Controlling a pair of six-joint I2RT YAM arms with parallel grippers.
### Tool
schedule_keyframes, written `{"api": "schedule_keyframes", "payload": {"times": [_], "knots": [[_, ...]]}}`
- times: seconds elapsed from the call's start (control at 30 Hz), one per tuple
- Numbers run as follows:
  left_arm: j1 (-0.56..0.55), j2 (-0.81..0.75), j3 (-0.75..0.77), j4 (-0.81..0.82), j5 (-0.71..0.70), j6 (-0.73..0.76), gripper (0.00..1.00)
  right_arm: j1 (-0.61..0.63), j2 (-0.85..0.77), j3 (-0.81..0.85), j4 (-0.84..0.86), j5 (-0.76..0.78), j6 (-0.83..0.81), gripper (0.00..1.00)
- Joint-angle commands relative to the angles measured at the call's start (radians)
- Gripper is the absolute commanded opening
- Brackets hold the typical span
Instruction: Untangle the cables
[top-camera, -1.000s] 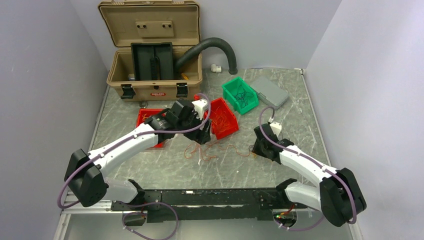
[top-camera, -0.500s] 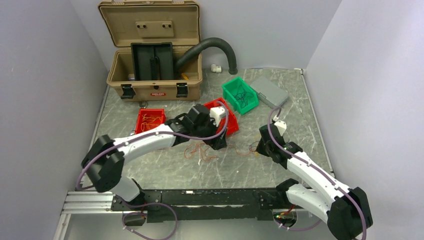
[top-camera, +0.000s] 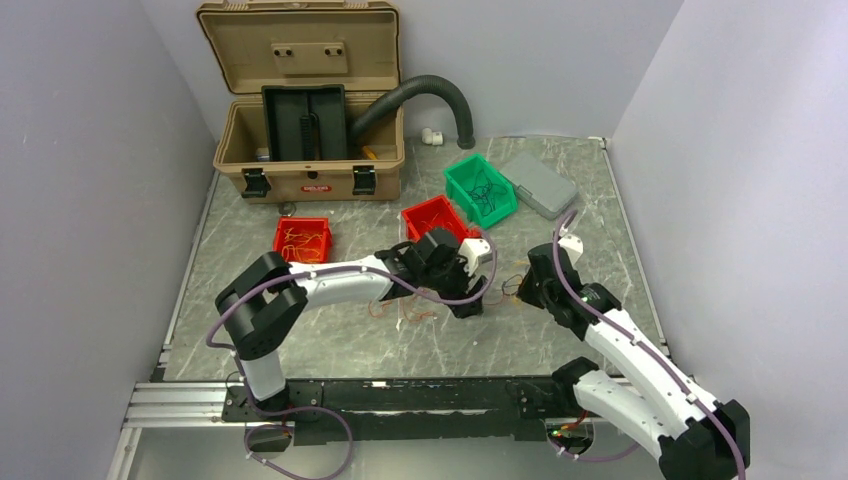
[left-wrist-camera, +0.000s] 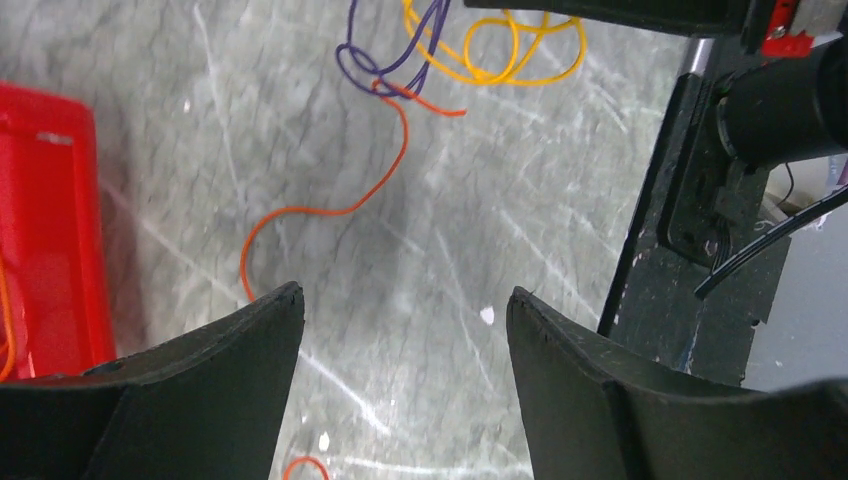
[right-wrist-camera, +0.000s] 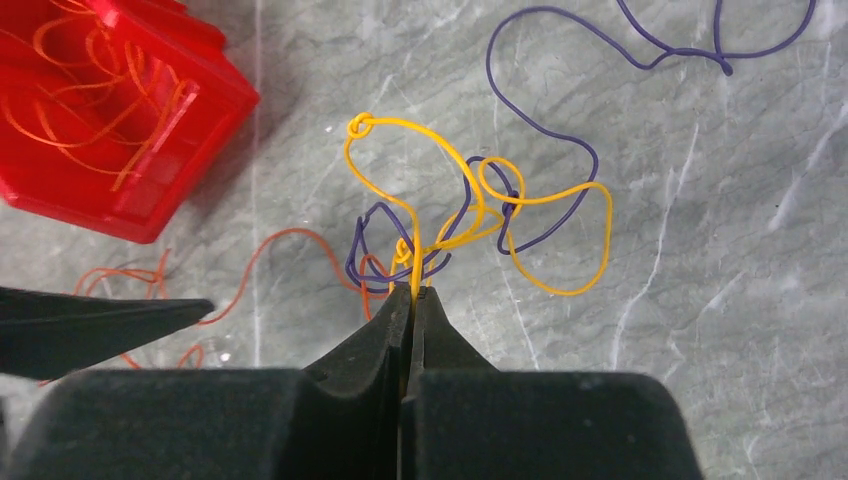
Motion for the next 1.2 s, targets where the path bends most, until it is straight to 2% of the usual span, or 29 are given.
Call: {"api": "schedule_keyframes", "payload": {"times": [0.0,0.2,0.4,0.73,0.87,0.9,0.93,1.0,1.03,1.17], "knots": [[-0.017,-0.03,-0.077,0.287,0.057,0.025,0.76,-0.004,-0.032,0.087,-0.049,-0.021,0.025,0.0],[-0.037,-0.007,-0.155,0.491,0.027,0.06,0.73,-0.006,-0.057,0.113,-0.065,-0.05,0.052,0.0],[-0.047,0.0,-0.282,0.829,-0.013,0.081,0.75,-0.007,-0.081,0.147,-0.084,-0.094,0.074,0.0],[-0.063,0.11,-0.203,0.867,-0.023,0.083,0.72,-0.008,-0.136,0.184,-0.086,-0.138,0.118,0.0],[-0.07,0.169,-0.151,0.851,-0.028,0.069,0.63,-0.009,-0.15,0.191,-0.099,-0.127,0.135,0.0],[-0.071,0.181,-0.14,0.847,-0.035,0.06,0.56,-0.01,-0.159,0.19,-0.101,-0.121,0.137,0.0],[-0.07,0.194,-0.123,0.829,-0.046,0.054,0.45,-0.01,-0.168,0.188,-0.103,-0.108,0.143,0.0],[-0.07,0.19,-0.107,0.774,-0.089,0.043,0.11,-0.01,-0.186,0.188,-0.129,-0.055,0.162,0.01],[-0.07,0.174,-0.12,0.758,-0.11,0.034,0.0,-0.01,-0.193,0.187,-0.147,-0.002,0.173,0.01],[-0.053,0.026,-0.288,0.782,-0.21,-0.019,0.0,-0.011,-0.189,0.194,-0.317,0.211,0.288,0.03]]}}
